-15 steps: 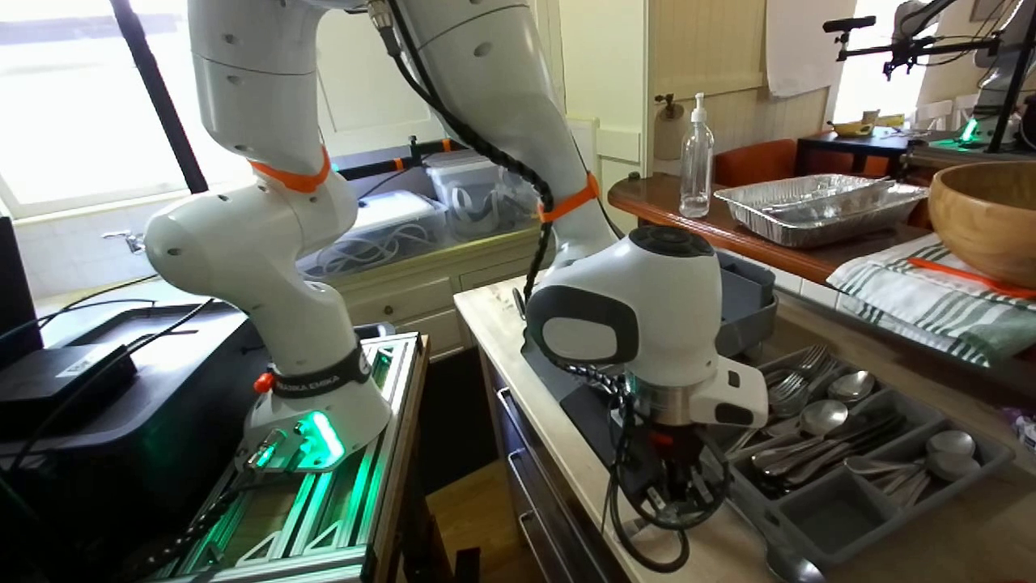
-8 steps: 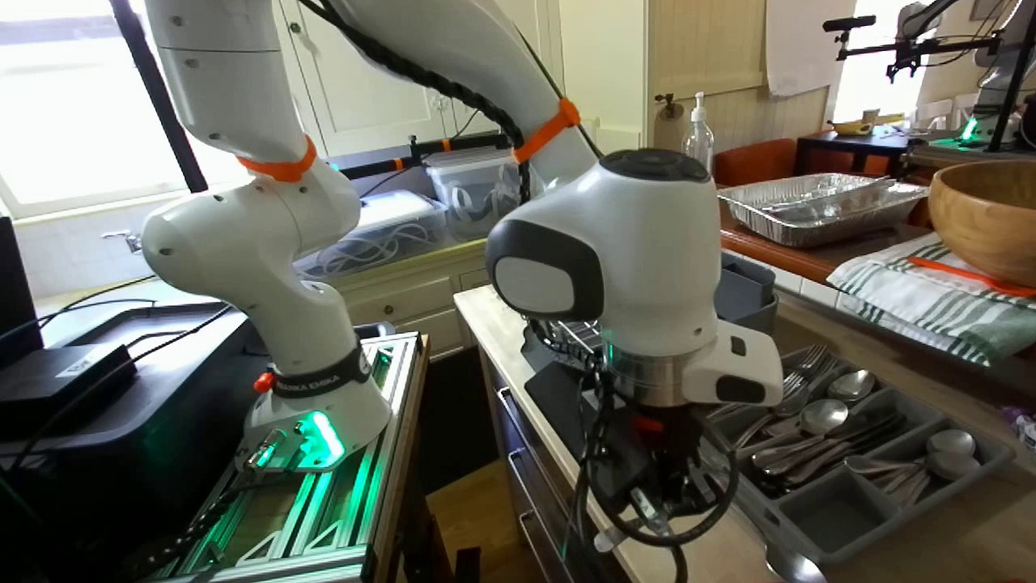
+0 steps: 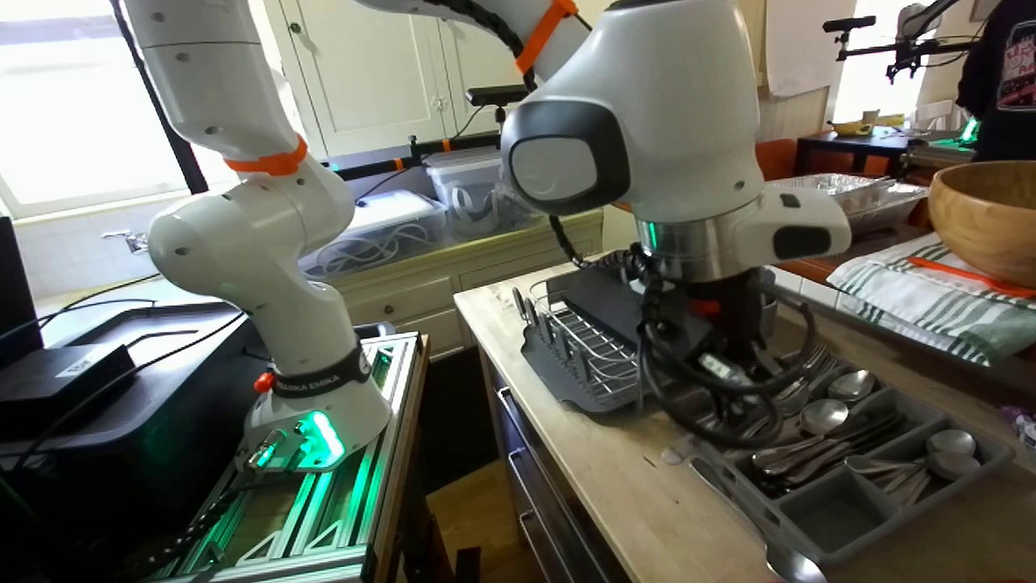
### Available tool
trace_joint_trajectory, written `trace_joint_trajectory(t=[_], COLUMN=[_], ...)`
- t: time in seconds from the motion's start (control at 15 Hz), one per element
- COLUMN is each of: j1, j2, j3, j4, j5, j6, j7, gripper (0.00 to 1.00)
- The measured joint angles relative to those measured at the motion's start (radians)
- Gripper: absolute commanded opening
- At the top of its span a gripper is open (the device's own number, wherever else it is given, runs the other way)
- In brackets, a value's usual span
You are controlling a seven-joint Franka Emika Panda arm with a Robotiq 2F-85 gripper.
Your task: Place the fork and one spoon in the cutlery rack
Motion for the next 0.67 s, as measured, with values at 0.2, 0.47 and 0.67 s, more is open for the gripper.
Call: trace_joint_trajectory(t=[0.2,0.47,0.67], j1=[0.087,0.111,0.122], j2=[0.015,0.019,0.022], j3=[0.001,-0.016,-0.024], j4=[0.047,0.054,0.055], j5=[0.088,0.092,0.093], j6=[-0.034,-0.036,-0.036], j7=[0.007,0.009,0.016], gripper=[0.09,0.02,0.02])
